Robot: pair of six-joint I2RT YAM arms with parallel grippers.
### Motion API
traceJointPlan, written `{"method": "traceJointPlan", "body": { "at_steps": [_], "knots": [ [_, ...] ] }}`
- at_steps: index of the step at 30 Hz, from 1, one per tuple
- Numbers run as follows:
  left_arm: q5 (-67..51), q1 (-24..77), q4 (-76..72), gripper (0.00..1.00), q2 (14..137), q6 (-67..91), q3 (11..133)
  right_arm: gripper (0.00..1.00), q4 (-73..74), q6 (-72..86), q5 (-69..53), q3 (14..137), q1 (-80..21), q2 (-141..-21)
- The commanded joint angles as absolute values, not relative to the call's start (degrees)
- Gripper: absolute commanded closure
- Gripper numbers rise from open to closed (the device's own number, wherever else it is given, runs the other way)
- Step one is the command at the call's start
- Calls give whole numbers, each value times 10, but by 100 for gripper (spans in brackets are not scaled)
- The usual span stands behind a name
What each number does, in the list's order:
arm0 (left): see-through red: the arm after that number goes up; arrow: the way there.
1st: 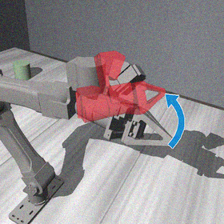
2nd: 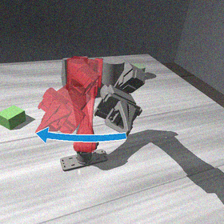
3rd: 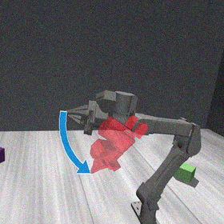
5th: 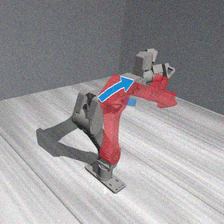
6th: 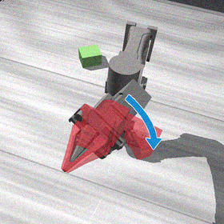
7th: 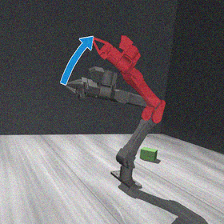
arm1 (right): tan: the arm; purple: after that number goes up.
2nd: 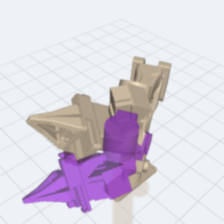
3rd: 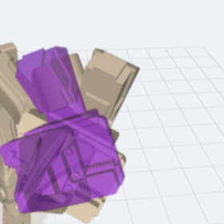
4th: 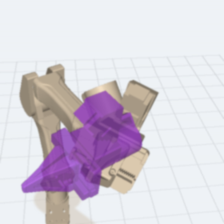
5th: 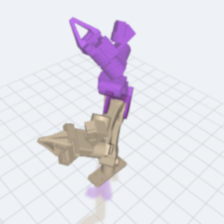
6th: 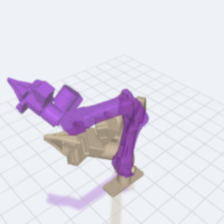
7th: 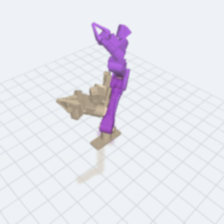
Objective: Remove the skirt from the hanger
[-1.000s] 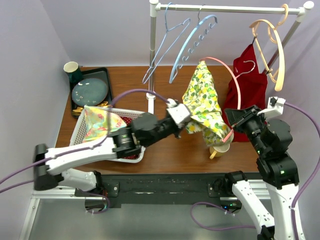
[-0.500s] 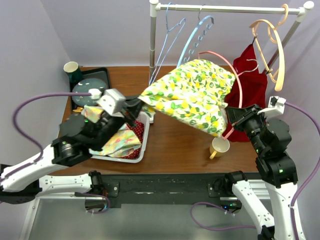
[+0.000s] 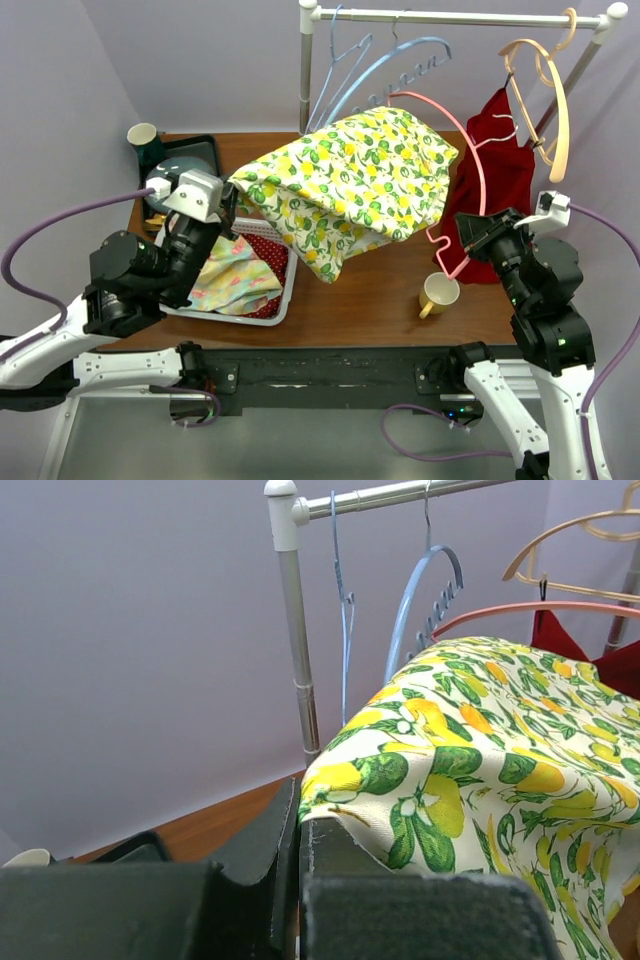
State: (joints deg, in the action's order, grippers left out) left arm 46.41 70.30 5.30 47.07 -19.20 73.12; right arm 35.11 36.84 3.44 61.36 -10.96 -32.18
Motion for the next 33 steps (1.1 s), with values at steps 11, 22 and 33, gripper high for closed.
{"method": "traceJointPlan", "body": {
  "at_steps": [11, 22, 33],
  "knots": [
    [398, 706, 190, 100, 454, -104, 969, 100, 315, 356, 127, 612, -105, -315],
    [388, 706, 230, 100, 434, -95, 1005, 100, 325, 346, 139, 628, -105, -308],
    [386, 706, 389, 100, 451, -21, 1156, 100, 339, 337, 168, 623, -105, -317]
  ]
}}
